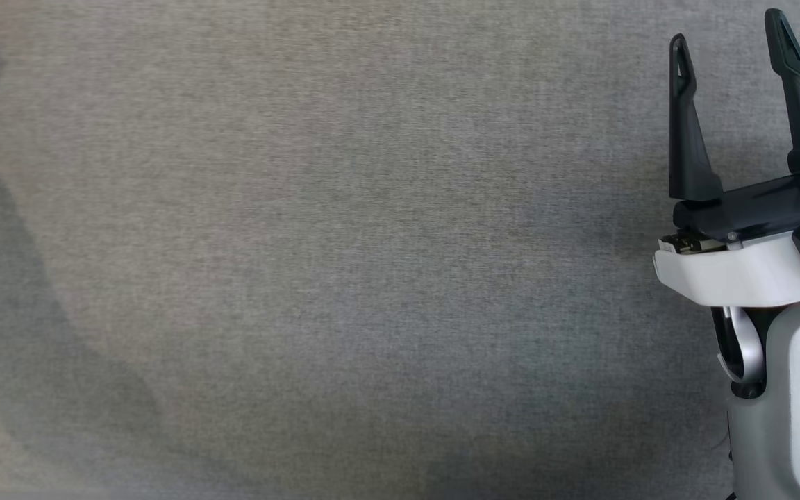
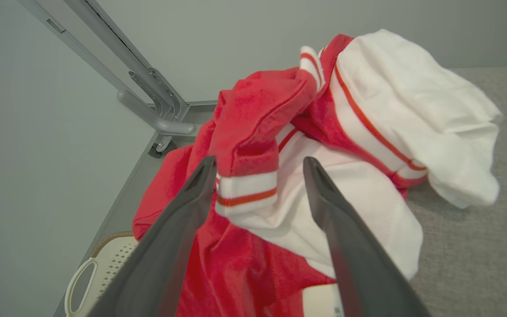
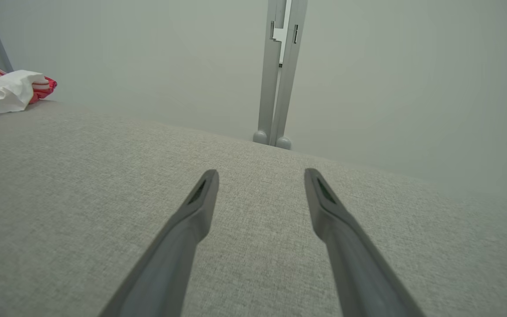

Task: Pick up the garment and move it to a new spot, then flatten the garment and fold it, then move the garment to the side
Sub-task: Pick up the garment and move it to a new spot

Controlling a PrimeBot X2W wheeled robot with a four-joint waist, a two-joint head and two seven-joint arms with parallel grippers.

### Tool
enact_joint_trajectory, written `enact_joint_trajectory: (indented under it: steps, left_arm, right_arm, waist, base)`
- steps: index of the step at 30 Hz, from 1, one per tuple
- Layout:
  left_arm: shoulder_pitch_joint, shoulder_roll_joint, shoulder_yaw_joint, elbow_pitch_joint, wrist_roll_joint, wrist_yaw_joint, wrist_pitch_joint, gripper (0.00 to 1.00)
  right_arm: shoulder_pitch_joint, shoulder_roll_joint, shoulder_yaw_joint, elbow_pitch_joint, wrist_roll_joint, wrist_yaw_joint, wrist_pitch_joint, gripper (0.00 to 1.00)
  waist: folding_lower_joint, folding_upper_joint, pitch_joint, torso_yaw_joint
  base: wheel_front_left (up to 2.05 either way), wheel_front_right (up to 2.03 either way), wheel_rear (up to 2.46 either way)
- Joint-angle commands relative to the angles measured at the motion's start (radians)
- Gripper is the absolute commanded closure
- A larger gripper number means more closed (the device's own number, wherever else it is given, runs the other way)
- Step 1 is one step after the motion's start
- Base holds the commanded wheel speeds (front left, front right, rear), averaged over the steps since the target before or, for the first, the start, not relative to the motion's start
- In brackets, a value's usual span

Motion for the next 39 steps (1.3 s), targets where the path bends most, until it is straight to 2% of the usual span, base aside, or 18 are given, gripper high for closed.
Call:
enact_joint_trajectory:
  steps: [1, 5, 9, 17, 24, 28, 36, 39]
  left_arm:
    - [-0.026, 0.021, 0.010, 0.017, 0.010, 0.021, -0.012, 0.00]
    - [-0.030, 0.029, 0.015, 0.070, 0.003, 0.040, -0.022, 0.01]
    - [-0.040, 0.029, 0.016, 0.103, -0.005, 0.038, -0.042, 1.00]
    - [-0.064, 0.025, -0.019, 0.122, 0.016, 0.016, -0.120, 1.00]
    - [-0.102, -0.005, -0.087, 0.089, 0.042, -0.039, -0.148, 1.00]
    - [-0.109, -0.026, -0.160, 0.054, 0.073, -0.069, -0.137, 1.00]
    - [-0.129, -0.110, -0.308, -0.068, 0.066, -0.091, -0.092, 1.00]
    - [-0.143, -0.146, -0.375, -0.149, 0.033, -0.093, -0.066, 1.00]
  right_arm:
    - [-0.007, -0.001, -0.002, -0.004, 0.002, 0.000, -0.009, 0.00]
    - [-0.007, 0.000, 0.000, 0.006, 0.008, 0.000, -0.015, 0.00]
    - [-0.010, 0.000, 0.004, 0.016, 0.016, 0.000, -0.019, 0.00]
    - [-0.006, 0.000, -0.005, 0.052, 0.039, 0.000, -0.038, 0.00]
    - [0.026, 0.000, -0.023, 0.129, 0.093, 0.000, -0.085, 0.00]
    - [0.056, 0.000, -0.042, 0.180, 0.128, 0.000, -0.114, 0.00]
    - [0.151, 0.000, -0.101, 0.256, 0.182, 0.000, -0.152, 0.00]
    - [0.185, 0.000, -0.125, 0.274, 0.203, 0.000, -0.162, 0.00]
  waist:
    - [-0.0001, 0.0000, 0.044, -0.046]
    - [-0.0001, 0.0000, 0.036, -0.049]
    - [-0.0001, 0.0000, 0.021, -0.049]
    - [-0.0001, 0.0000, -0.048, -0.053]
    - [-0.0001, 0.0000, -0.192, -0.077]
    - [-0.0001, 0.0000, -0.294, -0.106]
    - [-0.0001, 0.0000, -0.471, -0.182]
    - [-0.0001, 0.0000, -0.516, -0.214]
  base:
    - [0.00, 0.00, 0.00]
    - [0.00, 0.00, 0.00]
    - [0.00, 0.00, 0.00]
    - [0.00, 0.00, 0.00]
    - [0.00, 0.00, 0.00]
    - [0.00, 0.00, 0.00]
    - [0.00, 0.00, 0.00]
    - [0.00, 0.00, 0.00]
